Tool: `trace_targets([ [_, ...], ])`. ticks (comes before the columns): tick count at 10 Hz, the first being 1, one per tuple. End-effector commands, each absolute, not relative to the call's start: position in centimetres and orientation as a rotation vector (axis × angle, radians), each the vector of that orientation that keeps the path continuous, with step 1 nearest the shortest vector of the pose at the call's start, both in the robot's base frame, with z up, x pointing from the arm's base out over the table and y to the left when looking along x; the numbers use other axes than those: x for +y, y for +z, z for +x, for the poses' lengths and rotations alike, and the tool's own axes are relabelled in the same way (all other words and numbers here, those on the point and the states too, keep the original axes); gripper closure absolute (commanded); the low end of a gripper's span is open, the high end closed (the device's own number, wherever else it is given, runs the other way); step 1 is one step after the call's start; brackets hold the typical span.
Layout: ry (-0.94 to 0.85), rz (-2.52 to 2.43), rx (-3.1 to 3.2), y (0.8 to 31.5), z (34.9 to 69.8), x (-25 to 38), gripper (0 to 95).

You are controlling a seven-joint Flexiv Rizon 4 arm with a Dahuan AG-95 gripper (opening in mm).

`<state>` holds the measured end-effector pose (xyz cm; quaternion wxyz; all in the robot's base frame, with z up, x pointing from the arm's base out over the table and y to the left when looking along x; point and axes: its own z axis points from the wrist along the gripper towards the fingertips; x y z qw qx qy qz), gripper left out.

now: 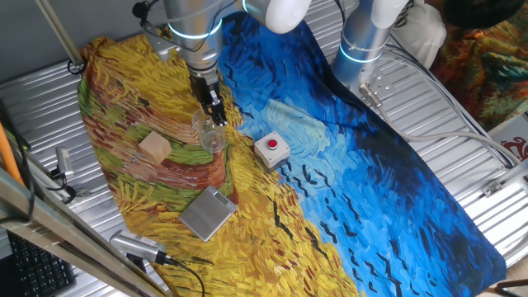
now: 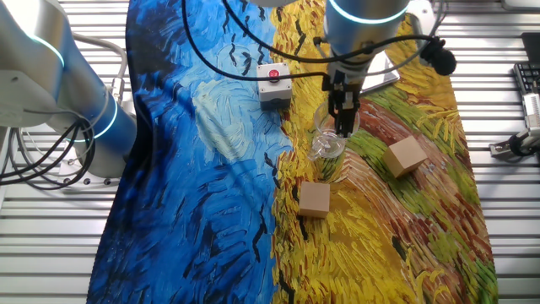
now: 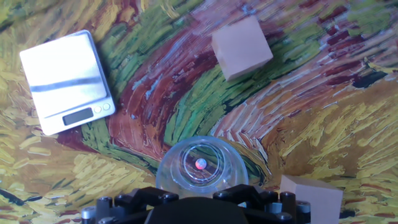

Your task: Pick up the cup

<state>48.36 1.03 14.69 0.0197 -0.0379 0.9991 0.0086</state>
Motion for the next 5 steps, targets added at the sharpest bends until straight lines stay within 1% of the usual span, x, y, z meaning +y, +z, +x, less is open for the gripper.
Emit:
trace_targets([
  [1, 0.032, -0.120, 3.099, 14.55, 48.42, 0.95, 0.0],
  [5, 0.031, -0.125, 3.106, 14.20, 48.61, 0.77, 0.0],
])
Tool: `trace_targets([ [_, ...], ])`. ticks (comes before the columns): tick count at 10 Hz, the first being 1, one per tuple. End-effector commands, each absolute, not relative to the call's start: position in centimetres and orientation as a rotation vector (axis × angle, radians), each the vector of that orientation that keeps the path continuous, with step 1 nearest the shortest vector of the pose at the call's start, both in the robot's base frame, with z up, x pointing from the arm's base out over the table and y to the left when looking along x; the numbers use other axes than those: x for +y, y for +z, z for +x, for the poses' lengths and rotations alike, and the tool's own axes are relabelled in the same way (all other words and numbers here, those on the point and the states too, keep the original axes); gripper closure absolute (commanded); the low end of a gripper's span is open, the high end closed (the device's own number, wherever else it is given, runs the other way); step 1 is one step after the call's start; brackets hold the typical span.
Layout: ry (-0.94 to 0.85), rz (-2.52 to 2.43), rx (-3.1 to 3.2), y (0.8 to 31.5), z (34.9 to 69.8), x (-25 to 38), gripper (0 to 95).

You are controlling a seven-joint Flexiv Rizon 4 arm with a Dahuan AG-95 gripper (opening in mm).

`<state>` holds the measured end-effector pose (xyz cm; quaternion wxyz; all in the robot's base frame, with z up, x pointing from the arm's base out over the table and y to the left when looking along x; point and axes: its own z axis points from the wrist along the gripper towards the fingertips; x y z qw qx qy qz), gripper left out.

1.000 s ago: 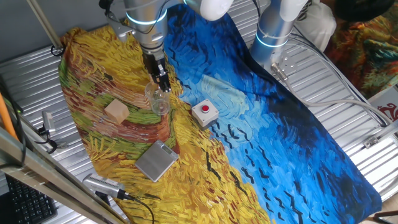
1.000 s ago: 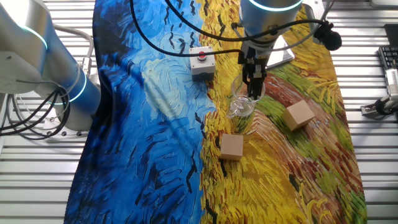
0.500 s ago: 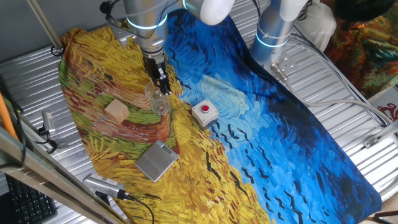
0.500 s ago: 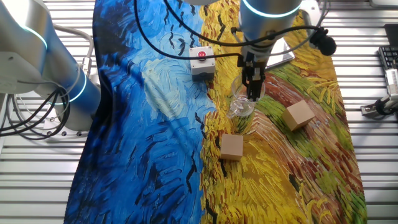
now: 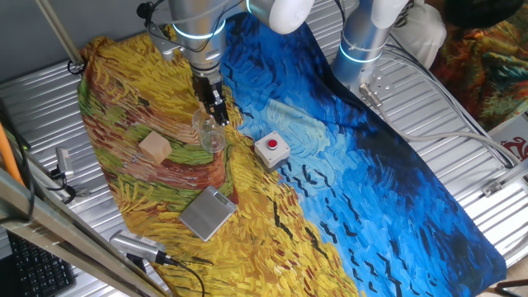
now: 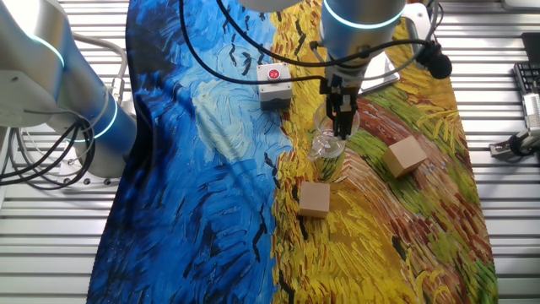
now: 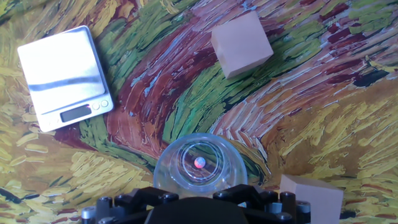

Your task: Pick up the cup

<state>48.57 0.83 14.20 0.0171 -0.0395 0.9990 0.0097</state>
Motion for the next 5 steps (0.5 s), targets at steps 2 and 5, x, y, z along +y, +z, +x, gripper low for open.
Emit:
trace_targets([
  [2, 0.032, -0.131, 3.106, 13.97, 48.73, 0.56, 0.0],
  [5, 0.031, -0.129, 3.105, 13.78, 48.75, 0.63, 0.0],
])
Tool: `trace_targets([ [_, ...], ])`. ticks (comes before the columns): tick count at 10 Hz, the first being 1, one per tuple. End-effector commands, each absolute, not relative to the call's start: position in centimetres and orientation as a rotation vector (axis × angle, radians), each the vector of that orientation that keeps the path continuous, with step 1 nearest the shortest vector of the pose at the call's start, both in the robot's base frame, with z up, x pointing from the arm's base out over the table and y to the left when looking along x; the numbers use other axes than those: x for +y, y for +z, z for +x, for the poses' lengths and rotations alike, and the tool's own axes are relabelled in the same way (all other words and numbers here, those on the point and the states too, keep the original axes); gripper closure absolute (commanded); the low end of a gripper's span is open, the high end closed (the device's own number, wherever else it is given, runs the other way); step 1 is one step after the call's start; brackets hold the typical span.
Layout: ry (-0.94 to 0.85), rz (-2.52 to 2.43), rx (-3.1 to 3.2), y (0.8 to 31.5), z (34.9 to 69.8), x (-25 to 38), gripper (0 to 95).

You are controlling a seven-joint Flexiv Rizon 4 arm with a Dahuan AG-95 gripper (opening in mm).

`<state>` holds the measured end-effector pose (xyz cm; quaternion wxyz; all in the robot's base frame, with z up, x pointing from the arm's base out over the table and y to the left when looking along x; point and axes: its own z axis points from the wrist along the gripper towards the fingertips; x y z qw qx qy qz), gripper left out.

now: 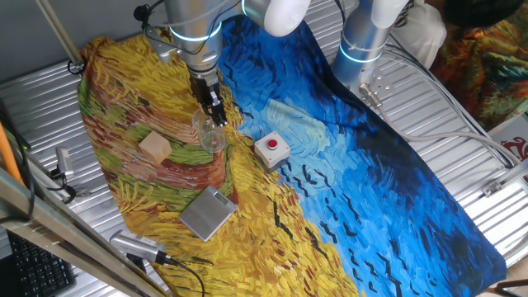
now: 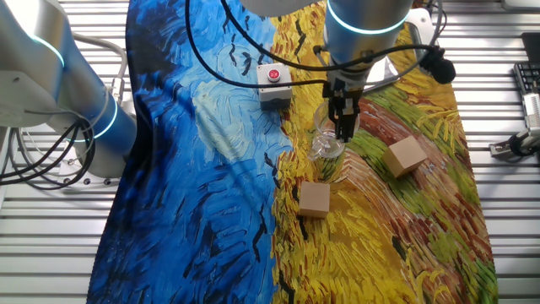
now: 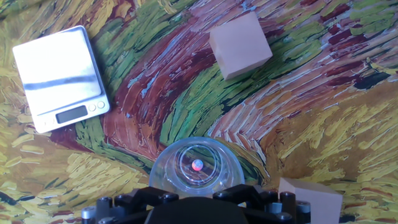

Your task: Pick up the cup

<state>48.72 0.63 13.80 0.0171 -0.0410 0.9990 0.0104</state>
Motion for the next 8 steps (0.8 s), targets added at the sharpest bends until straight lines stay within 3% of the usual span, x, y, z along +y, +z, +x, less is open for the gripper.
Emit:
trace_targets([
  [1, 0.029, -0.129, 3.104, 13.61, 48.73, 0.70, 0.0],
  [8, 0.033, -0.133, 3.101, 13.07, 48.71, 0.78, 0.0],
])
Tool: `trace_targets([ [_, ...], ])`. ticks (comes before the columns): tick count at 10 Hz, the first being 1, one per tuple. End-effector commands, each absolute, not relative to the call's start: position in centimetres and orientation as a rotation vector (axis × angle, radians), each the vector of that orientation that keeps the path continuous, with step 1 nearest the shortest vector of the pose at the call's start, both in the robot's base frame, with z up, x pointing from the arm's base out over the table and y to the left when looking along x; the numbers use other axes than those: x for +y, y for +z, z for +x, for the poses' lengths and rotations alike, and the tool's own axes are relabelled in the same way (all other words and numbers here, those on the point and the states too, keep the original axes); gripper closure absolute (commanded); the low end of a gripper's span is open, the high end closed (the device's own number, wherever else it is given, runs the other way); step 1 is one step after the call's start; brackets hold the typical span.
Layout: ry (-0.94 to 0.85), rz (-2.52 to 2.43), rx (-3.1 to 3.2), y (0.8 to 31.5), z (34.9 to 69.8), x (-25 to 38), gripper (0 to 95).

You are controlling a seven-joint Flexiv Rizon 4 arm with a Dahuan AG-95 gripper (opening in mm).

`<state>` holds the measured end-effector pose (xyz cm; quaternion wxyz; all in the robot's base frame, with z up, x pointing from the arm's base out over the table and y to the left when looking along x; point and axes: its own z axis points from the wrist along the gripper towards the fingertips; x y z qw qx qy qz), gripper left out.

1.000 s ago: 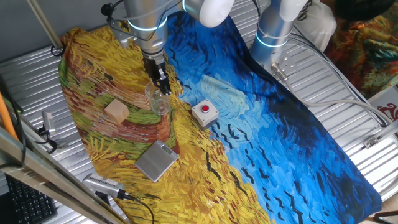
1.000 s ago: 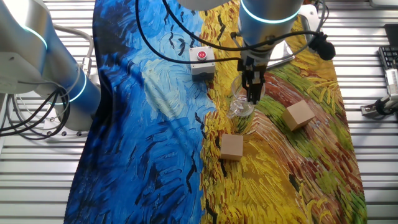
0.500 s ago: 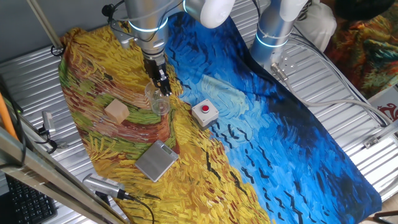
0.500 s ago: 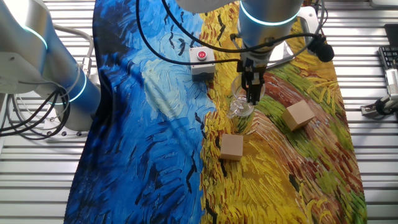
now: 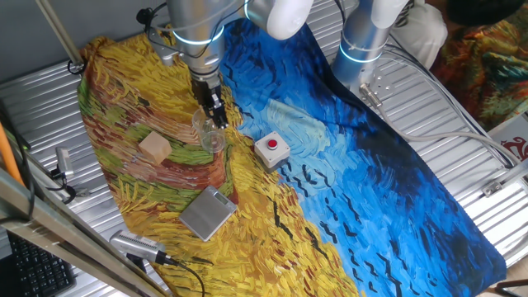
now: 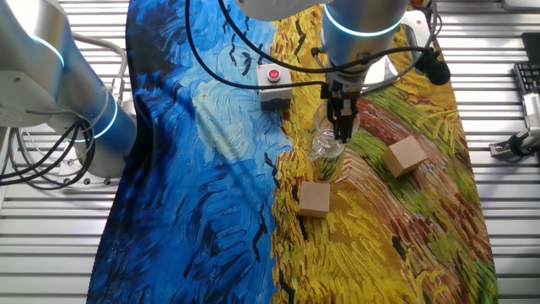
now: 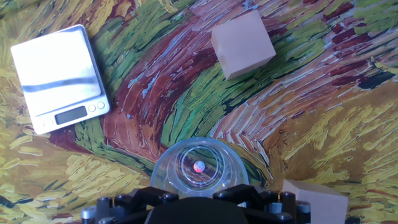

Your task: Pick up the cup

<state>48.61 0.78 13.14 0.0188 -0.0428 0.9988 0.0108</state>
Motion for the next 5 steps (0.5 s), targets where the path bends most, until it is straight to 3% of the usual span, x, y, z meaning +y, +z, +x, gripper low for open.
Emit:
trace_targets([
  [1, 0.032, -0.133, 3.102, 13.02, 48.75, 0.79, 0.0],
  [5, 0.033, -0.139, 3.100, 12.83, 48.93, 0.77, 0.0],
])
